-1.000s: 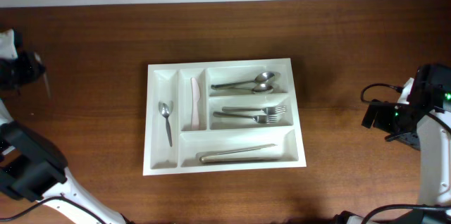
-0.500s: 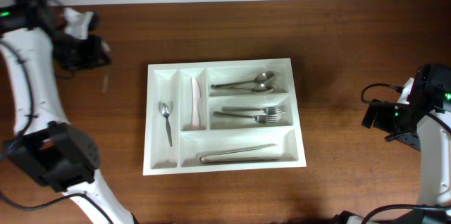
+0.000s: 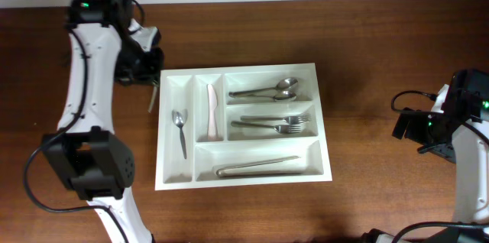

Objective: Pack container
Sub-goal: 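Carry the spoon right and release it into the left compartment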

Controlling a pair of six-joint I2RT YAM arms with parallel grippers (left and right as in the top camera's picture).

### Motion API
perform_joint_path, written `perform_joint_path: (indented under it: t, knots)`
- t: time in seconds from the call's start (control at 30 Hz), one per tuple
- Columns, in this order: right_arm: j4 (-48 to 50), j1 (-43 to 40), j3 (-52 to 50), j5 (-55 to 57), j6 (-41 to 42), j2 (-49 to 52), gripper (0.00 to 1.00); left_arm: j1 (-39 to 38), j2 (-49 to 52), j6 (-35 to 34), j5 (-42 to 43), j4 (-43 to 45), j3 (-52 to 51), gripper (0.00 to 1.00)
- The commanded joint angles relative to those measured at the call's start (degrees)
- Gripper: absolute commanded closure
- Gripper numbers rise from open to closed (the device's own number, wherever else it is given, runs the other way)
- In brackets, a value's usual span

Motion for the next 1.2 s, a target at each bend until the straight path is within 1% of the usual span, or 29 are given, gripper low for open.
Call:
perform_joint_path:
  t: [0.0, 0.2, 0.4, 0.43, 0.5, 0.57, 0.7, 0.73, 0.83, 0.9, 0.93, 1.03, 1.1, 1.13, 1.17]
  knots:
    - [0.15, -0.31, 0.07, 0.94, -0.22, 0.26, 0.01, -1.73, -1.07, -6.12, -2.10, 2.14, -6.14, 0.98]
    - [0.15, -0.31, 0.07, 0.94, -0.22, 0.26, 0.01, -2.99, -1.07, -8.39, -1.46, 8.66, -16.33, 0.98]
    - [0.15, -0.31, 0.07, 0.94, -0.22, 0.26, 0.01, -2.97, -1.07, -8.39, -1.46, 11.45, -21.62, 0.97]
    - [0.15, -0.31, 0.07, 0.94, -0.22, 0.26, 0.01, -2.97, -1.07, -8.39, -1.46, 11.54, -21.90, 0.91]
    - [0.15, -0.31, 0.07, 0.92, -0.22, 0.26, 0.01, -2.97, -1.07, -8.39, -1.46, 11.58, -21.99, 0.76]
    - [0.15, -0.31, 0.07, 0.94, -0.22, 0.26, 0.01, -2.97, -1.09, -8.39, -1.46, 11.61, -21.99, 0.73]
    - [0.15, -0.31, 0.07, 0.94, -0.22, 0.26, 0.02, -2.97, -1.09, -8.37, -1.46, 11.58, -21.90, 0.59]
    - [0.15, -0.31, 0.07, 0.94, -0.22, 0.26, 0.01, -2.97, -1.09, -8.37, -1.46, 11.54, -21.66, 0.57]
    - [0.15, -0.31, 0.07, 0.94, -0.22, 0.26, 0.01, -2.78, -1.09, -8.33, -1.49, 10.34, -19.15, 0.54]
    - [0.15, -0.31, 0.07, 0.94, -0.22, 0.26, 0.01, -2.38, -1.09, -8.07, -1.44, 8.09, -15.08, 0.50]
    - [0.15, -0.31, 0.07, 0.94, -0.22, 0.26, 0.01, -2.01, -1.11, -7.08, -1.46, 5.70, -10.97, 0.48]
    - [0.15, -0.31, 0.07, 0.94, -0.22, 0.26, 0.01, -1.27, -1.22, -3.82, -1.51, -0.59, -1.09, 0.37]
    - [0.15, -0.31, 0.07, 0.94, -0.22, 0.26, 0.01, -0.90, -1.64, -2.36, -1.57, -4.66, 5.55, 0.27]
    - [0.15, -0.31, 0.07, 0.94, -0.22, 0.26, 0.01, -0.79, -2.12, -2.10, -1.75, -6.08, 8.37, 0.18]
    - [0.15, -0.31, 0.07, 0.92, -0.22, 0.26, 0.01, -0.81, -2.62, -2.08, -2.01, -6.95, 10.60, 0.07]
